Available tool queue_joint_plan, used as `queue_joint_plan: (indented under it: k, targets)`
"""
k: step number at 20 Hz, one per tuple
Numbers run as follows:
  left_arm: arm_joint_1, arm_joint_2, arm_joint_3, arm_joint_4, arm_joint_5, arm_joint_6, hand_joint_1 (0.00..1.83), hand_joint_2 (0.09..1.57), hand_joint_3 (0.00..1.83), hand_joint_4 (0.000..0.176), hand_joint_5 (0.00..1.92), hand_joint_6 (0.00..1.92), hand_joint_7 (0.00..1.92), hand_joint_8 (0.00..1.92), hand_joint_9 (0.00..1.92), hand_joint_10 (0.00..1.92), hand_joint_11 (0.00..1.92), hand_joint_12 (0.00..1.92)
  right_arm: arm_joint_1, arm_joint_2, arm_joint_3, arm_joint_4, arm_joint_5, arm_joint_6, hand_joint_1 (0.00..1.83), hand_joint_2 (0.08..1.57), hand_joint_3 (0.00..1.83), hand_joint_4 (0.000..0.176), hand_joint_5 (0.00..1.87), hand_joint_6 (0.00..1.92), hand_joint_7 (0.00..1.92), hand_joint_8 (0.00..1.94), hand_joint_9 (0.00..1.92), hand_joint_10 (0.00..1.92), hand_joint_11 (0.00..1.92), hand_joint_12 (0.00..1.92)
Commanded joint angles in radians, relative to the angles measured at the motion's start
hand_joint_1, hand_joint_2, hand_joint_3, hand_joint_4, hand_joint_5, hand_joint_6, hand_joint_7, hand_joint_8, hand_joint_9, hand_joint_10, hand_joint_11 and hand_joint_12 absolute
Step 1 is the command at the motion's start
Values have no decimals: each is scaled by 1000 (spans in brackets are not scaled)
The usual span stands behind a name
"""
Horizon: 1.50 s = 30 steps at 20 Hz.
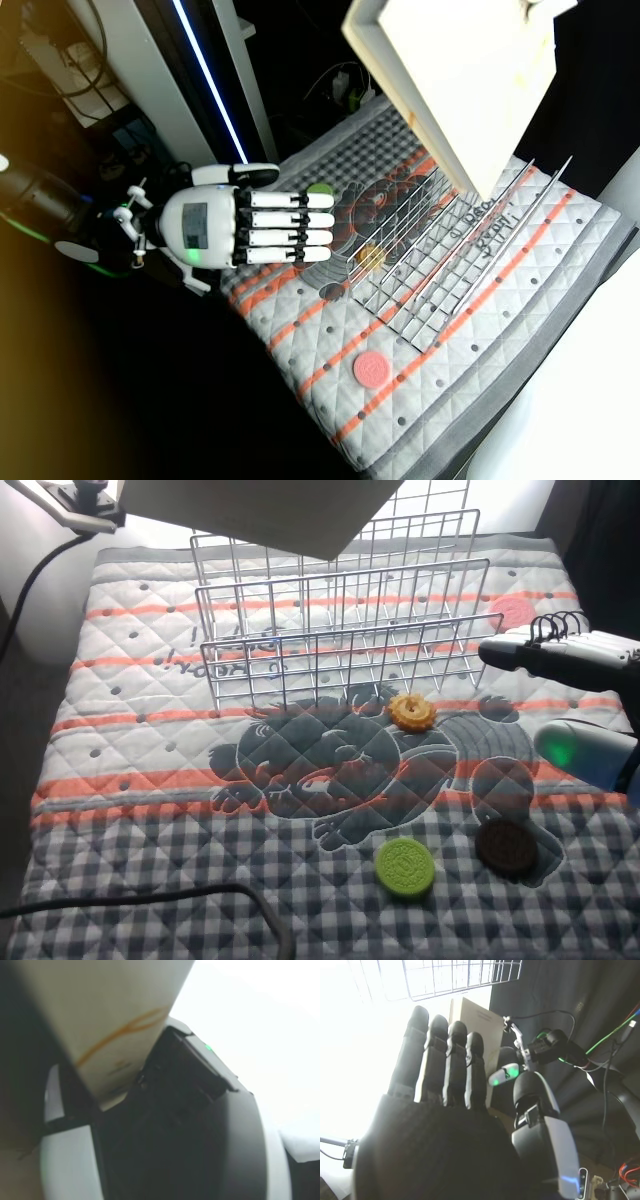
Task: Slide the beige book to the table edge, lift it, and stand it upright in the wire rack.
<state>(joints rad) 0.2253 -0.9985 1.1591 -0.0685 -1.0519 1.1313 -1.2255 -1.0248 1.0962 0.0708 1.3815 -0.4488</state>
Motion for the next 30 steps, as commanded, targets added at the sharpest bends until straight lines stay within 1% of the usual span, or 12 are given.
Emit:
queue_joint_plan:
  k: [1, 3, 4, 6, 14, 16, 19, 23, 24, 25, 28, 30]
  targets:
    - [-21, 15, 2, -9, -136, -11, 1305, 1050, 2, 0, 1054, 667, 1207, 821, 1300, 739, 1152, 1199, 4, 0, -3, 12, 118, 4, 139, 1378, 0, 0, 377, 0, 406, 0, 368, 3, 365, 10]
    - [-46, 18, 2, -4, -126, -6, 1303, 1041, 0, 0, 1126, 546, 1199, 851, 1291, 703, 1092, 1324, 3, -1, -3, 12, 113, 2, 104, 1400, 4, 0, 351, 0, 392, 1, 344, 2, 332, 2]
    - [-52, 18, 2, -4, -124, -6, 1391, 1078, 0, 0, 1002, 640, 1078, 827, 1036, 1202, 1044, 1363, 3, -2, -3, 11, 111, 2, 74, 1390, 0, 0, 344, 0, 391, 0, 333, 0, 292, 0]
    - [-54, 17, -4, -5, -135, -6, 1392, 1092, 0, 0, 984, 666, 1034, 913, 985, 1275, 998, 1426, 3, -3, -4, 11, 104, 2, 75, 1382, 0, 3, 348, 2, 393, 1, 333, 0, 289, 0]
    - [71, 13, -40, -130, -256, 5, 1399, 1067, 0, 0, 1034, 586, 1085, 801, 1062, 1174, 1103, 1309, 3, -3, -5, 17, 91, 2, 82, 1387, 0, 0, 341, 0, 381, 2, 326, 2, 291, 2]
    - [114, 4, -42, -164, -297, -18, 1311, 1010, 0, 0, 1166, 524, 1302, 627, 1376, 570, 1158, 1173, 3, -3, -7, 19, 91, 2, 77, 1386, 0, 0, 342, 3, 389, 5, 331, 4, 285, 4]
    - [158, -6, -46, -181, -331, -43, 1399, 1066, 0, 0, 936, 808, 1141, 631, 1102, 1106, 1144, 1160, 3, -3, -7, 22, 91, 2, 60, 1388, 1, 0, 333, 0, 378, 0, 325, 0, 299, 8]
    - [176, -13, -46, -193, -339, -45, 1302, 1015, 0, 0, 1125, 632, 1321, 552, 1370, 513, 1152, 1133, 3, -4, -8, 23, 91, 2, 47, 1401, 3, 0, 336, 5, 369, 3, 316, 1, 301, 7]
    - [177, -13, -46, -195, -340, -46, 1302, 1015, 0, 0, 1125, 632, 1321, 552, 1370, 513, 1152, 1133, 3, -4, -9, 23, 91, 2, 47, 1401, 3, 0, 336, 5, 369, 3, 316, 1, 301, 7]
    - [180, -15, -46, -200, -342, -48, 1382, 1046, 3, 0, 1033, 645, 1186, 617, 1158, 987, 1133, 1145, 3, -4, -9, 23, 91, 2, 60, 1394, 0, 0, 343, 5, 374, 3, 318, 2, 294, 3]
    - [183, -18, -46, -203, -348, -56, 1399, 1065, 0, 0, 995, 671, 1121, 684, 1084, 1150, 1137, 1177, 3, -4, -9, 24, 91, 2, 81, 1394, 0, 0, 346, 3, 385, 4, 331, 4, 293, 3]
    - [196, -22, -48, -210, -361, -59, 1309, 1015, 0, 0, 1154, 552, 1289, 629, 1314, 687, 1157, 1184, 3, -4, -9, 25, 91, 1, 81, 1397, 1, 5, 344, 1, 387, 4, 316, 0, 254, 0]
